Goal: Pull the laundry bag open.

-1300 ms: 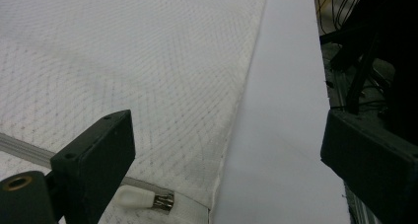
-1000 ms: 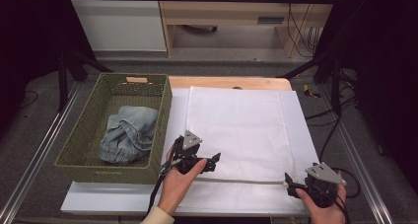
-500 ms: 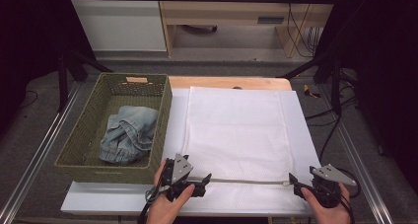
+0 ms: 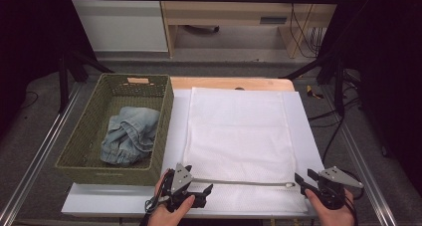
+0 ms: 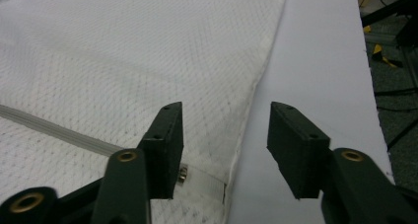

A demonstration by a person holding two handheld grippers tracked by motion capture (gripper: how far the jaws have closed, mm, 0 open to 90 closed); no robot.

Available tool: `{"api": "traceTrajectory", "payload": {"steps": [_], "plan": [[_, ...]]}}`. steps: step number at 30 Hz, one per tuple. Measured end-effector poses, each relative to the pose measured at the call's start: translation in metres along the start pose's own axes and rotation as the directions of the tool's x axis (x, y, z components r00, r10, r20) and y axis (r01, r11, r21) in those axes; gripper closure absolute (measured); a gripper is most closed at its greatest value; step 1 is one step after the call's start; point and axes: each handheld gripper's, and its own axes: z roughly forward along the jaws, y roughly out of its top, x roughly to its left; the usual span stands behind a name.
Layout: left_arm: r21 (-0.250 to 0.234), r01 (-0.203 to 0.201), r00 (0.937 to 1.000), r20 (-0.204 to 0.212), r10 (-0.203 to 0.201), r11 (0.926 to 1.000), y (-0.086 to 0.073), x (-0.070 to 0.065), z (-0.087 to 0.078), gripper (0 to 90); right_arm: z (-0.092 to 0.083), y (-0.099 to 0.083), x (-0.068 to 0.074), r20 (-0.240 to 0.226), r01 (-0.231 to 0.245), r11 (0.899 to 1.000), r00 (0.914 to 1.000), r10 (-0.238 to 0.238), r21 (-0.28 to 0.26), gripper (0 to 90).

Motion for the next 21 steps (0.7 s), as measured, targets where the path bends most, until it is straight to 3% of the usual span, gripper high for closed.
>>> {"api": "traceTrajectory", "payload": {"steps": [4, 11, 16, 21], "plan": [[-0.021, 0.014, 0.9999, -0.001, -0.014, 0.9997, 0.003, 0.0, -0.004, 10.8, -0.002, -0.008, -0.004, -0.014, 0.006, 1.0, 0.9999, -0.006, 0.017, 56.2], [-0.036, 0.023, 0.9997, 0.004, -0.023, 0.9991, 0.003, 0.001, -0.009, 11.2, 0.001, -0.016, -0.004, -0.037, 0.009, 0.998, 0.9993, -0.006, 0.06, 55.4], [-0.036, 0.022, 0.9997, 0.008, -0.021, 0.9991, 0.001, -0.001, -0.01, 11.3, -0.002, -0.019, -0.001, -0.053, 0.011, 0.998, 0.9986, -0.007, 0.063, 48.7], [-0.04, 0.032, 0.9994, 0.01, -0.032, 0.9987, 0.002, -0.002, -0.011, 11.4, -0.006, -0.026, 0.002, -0.031, 0.044, 0.997, 0.9986, -0.042, 0.067, 40.4]]}}
